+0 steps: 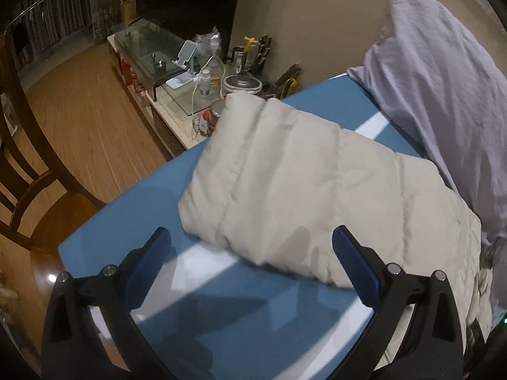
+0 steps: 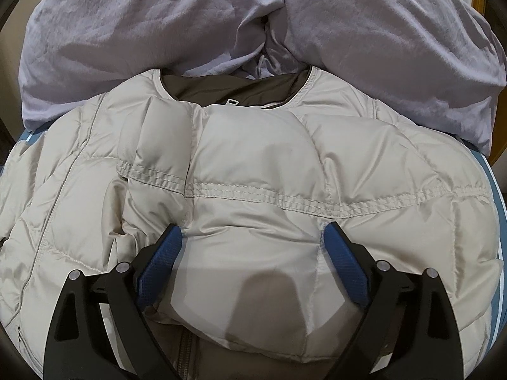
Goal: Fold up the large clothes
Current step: 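Open the right gripper to drop the sleeve while the left gripper moves to the other sleeve, then grasp the other sleeve cuff with the left gripper, then lift the sleeve and carry it across the jacket body toward the collar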
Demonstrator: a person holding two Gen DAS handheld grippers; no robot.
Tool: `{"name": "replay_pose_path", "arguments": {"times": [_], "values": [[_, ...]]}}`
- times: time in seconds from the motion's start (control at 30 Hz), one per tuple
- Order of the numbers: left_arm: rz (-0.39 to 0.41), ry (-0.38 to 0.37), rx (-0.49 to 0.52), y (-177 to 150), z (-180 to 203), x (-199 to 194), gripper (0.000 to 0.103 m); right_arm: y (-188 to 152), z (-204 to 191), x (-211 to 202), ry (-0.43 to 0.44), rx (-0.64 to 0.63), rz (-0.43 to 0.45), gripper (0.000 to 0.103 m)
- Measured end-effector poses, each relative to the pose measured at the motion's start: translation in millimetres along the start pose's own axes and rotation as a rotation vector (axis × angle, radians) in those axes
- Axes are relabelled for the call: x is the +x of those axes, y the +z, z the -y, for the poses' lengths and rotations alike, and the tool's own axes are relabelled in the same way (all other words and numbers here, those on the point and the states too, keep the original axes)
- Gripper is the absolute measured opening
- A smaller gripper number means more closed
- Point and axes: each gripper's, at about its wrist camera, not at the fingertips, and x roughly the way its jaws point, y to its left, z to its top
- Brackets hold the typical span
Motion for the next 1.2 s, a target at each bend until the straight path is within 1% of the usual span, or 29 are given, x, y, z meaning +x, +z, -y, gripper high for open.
{"name": "replay_pose_path", "arguments": {"times": [0.03,0.1,0.17,0.23,0.3,0.33,0.37,0.4,0.47,0.57,0.6,0.67,0.77,0.9,1.0,1.1,1.2], "values": [[-0.008,-0.002,-0.007,2,-1,3,0.101,0,0,0,-0.001,0.0,0.0,0.093],[-0.023,-0.01,-0.022,5,-3,10,0.096,0,0,1,-0.001,0.0,0.0,0.093],[-0.039,-0.01,-0.038,7,-4,17,0.088,0,0,1,-0.002,0.001,0.0,0.093],[-0.052,-0.008,-0.058,8,-6,23,0.084,0,0,1,-0.002,0.001,0.0,0.093],[-0.04,0.0,-0.062,8,-6,23,0.082,0,0,0,-0.002,0.001,0.0,0.093],[-0.037,0.004,-0.061,8,-5,24,0.079,0,-1,0,-0.002,0.001,0.001,0.093],[-0.033,0.009,-0.062,8,-5,24,0.072,0,-1,0,-0.002,0.001,0.001,0.093],[-0.024,0.017,-0.067,8,-6,23,0.068,0,-1,0,-0.003,0.001,0.001,0.093],[-0.015,0.011,-0.085,9,-10,22,0.046,0,-1,0,-0.002,0.001,0.001,0.093],[-0.023,-0.056,-0.125,10,-17,22,0.03,0,0,0,-0.002,0.002,0.0,0.093],[-0.02,-0.069,-0.123,10,-16,21,0.027,0,0,0,-0.002,0.002,0.0,0.093],[-0.009,-0.063,-0.103,10,-12,19,0.022,0,0,0,-0.001,0.002,0.0,0.093],[0.021,-0.05,-0.061,12,-1,11,0.019,0,0,0,-0.001,0.003,-0.001,0.093],[0.071,-0.083,-0.03,21,15,-9,0.018,-1,0,-2,0.003,0.001,-0.008,0.093],[0.11,-0.129,0.001,28,32,-28,0.018,-1,0,-4,0.01,-0.006,-0.019,0.093],[0.16,-0.209,0.046,34,59,-54,0.017,-1,3,-7,0.019,-0.012,-0.031,0.093],[0.191,-0.284,0.094,36,86,-76,0.017,-4,5,-15,0.035,-0.024,-0.038,0.093]]}}
